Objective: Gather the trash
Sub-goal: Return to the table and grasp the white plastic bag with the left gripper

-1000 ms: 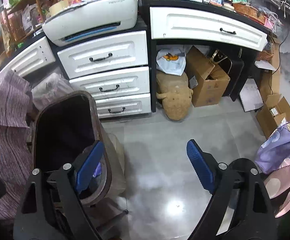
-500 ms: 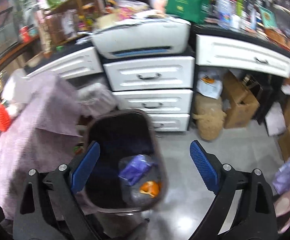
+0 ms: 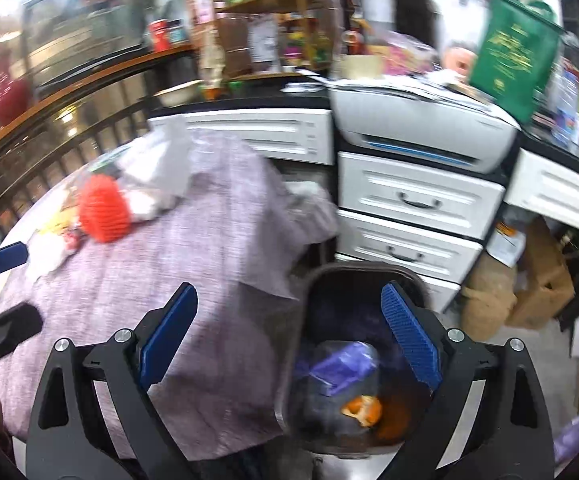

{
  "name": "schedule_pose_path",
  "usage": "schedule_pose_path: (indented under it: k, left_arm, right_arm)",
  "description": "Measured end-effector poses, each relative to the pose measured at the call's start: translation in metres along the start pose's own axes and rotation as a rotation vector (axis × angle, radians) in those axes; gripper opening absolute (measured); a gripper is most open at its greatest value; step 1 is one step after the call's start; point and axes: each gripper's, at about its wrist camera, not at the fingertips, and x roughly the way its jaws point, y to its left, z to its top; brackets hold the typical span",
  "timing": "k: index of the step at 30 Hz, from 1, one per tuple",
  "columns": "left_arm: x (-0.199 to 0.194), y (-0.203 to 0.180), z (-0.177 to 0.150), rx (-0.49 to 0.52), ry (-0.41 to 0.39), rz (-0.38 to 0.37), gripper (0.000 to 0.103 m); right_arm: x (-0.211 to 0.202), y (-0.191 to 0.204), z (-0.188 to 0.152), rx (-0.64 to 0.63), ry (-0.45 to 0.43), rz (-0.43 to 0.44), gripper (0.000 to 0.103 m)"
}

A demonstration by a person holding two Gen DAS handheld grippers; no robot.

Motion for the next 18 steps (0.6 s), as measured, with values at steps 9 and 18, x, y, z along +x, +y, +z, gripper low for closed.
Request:
schedule_pose_path:
  k: [9, 18]
  left_arm:
    - [-0.013, 0.099, -0.024, -0.154, 0.033, 0.173, 0.097]
    - [0.004, 0.155, -0.021, -0.162, 0.086, 0.181, 0.081]
  right_arm:
    - [0.016, 0.075, 0.015, -0.121, 0.012, 0.131, 0.092]
    - [0.032, 0.103, 0.024, -0.159, 0.044, 0.155, 0.092]
